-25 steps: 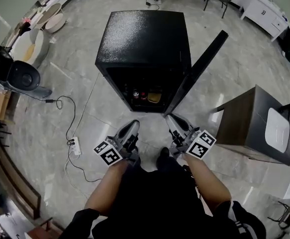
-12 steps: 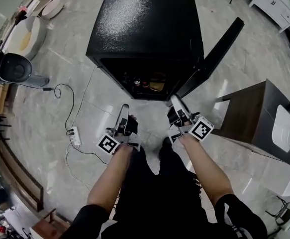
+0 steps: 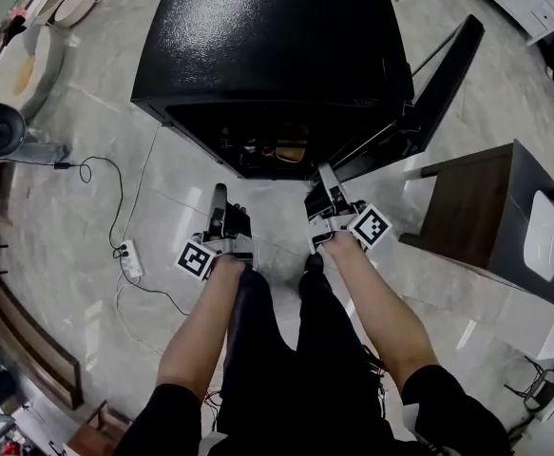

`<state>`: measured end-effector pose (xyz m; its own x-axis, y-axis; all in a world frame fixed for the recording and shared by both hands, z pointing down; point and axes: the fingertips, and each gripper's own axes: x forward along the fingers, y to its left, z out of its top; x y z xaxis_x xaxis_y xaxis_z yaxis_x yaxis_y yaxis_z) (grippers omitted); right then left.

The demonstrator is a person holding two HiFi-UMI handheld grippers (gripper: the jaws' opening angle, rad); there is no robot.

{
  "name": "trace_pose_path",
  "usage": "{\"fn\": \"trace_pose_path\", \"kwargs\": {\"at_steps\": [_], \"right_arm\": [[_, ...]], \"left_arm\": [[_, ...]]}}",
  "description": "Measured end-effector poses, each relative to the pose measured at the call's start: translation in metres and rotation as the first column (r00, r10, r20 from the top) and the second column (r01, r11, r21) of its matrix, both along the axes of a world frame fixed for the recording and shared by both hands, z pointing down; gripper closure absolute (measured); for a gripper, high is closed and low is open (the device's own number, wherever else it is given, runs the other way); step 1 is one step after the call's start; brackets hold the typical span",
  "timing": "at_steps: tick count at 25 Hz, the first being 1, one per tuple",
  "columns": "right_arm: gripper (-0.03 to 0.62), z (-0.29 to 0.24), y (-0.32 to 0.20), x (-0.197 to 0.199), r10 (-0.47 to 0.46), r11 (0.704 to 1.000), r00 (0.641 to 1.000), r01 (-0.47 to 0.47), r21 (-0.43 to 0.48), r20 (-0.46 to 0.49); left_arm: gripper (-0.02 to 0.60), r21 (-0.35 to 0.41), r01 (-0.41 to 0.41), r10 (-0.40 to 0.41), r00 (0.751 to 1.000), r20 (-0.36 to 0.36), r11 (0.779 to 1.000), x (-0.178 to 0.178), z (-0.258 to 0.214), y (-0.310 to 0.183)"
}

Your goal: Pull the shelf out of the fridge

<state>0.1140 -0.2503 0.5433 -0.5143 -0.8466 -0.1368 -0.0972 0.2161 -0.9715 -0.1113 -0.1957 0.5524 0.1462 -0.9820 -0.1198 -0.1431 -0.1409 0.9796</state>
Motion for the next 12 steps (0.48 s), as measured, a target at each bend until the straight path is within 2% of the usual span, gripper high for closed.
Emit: {"fn": "trace_pose_path", "kwargs": {"at_steps": [2, 6, 10, 12], "right_arm": [[0.515, 0.015, -0.008, -0.005, -0.009, 1.000, 1.000, 0.009, -0.006, -0.021], [0.510, 0.045, -0.022, -0.012, 0.002, 0.999, 0.999, -0.004, -0.039, -0.048], [0.506, 0.079, -0.031, -0.006, 0.099, 0.988, 0.994, -0.094, -0.119, 0.036], [0.491, 0.096, -0.036, -0.005, 0.122, 0.984, 0.991, -0.114, -0.140, 0.048]], "left_arm": [[0.557, -0.010, -0.004, 0.004, 1.000, -0.012, 1.000, 0.000, 0.012, -0.008], [0.557, -0.028, -0.020, 0.019, 0.999, -0.032, 0.999, 0.002, 0.033, -0.026], [0.555, -0.056, -0.007, 0.006, 1.000, -0.029, 0.998, 0.000, 0.056, -0.041], [0.540, -0.067, 0.004, -0.005, 1.000, -0.026, 0.998, -0.003, 0.067, -0.049]]}}
